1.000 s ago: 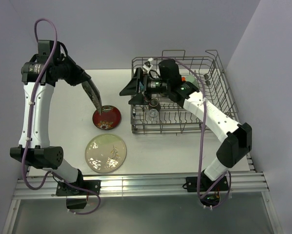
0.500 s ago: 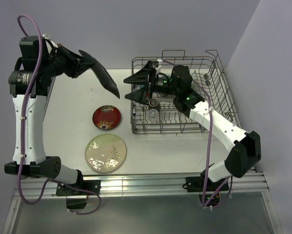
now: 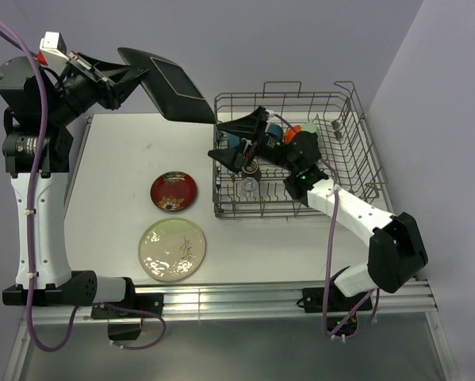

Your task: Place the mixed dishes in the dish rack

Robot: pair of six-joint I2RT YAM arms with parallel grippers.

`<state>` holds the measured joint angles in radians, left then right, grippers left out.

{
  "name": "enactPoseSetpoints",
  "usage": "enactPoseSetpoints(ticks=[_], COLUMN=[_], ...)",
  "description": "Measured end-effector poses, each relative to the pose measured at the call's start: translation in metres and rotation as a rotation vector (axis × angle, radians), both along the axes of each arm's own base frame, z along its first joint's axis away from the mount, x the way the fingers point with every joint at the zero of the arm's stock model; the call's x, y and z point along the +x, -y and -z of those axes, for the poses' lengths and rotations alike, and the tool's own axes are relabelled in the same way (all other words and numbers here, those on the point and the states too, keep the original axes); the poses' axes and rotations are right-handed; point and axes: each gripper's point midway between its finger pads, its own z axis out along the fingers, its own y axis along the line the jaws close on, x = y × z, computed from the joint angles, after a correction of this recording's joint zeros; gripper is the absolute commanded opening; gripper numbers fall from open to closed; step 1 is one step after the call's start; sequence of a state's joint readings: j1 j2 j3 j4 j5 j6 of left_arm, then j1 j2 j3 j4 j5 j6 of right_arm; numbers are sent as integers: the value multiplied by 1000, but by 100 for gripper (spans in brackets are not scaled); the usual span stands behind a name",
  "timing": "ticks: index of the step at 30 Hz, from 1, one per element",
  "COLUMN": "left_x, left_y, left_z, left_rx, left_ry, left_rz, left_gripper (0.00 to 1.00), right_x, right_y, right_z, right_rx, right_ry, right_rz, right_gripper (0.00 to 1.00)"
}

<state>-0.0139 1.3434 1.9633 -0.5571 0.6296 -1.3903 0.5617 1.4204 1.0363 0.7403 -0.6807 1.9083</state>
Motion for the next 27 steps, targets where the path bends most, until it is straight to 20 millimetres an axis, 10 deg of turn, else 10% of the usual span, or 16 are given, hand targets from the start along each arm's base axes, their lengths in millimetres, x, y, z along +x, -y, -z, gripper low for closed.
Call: enactPoseSetpoints(ticks=[14, 27], left_x=[-13, -30], left_y=[8, 11], left_z=[-26, -10], left_rx=[-149, -174], left_ry=[67, 75], left_rz=[108, 143], left_gripper=[0, 0], right_x=[29, 51], right_y=[4, 9], right_z=[-35, -87], right_rx=[247, 412], right_ry=[158, 266], right_rz=[85, 170], right_gripper=[91, 79])
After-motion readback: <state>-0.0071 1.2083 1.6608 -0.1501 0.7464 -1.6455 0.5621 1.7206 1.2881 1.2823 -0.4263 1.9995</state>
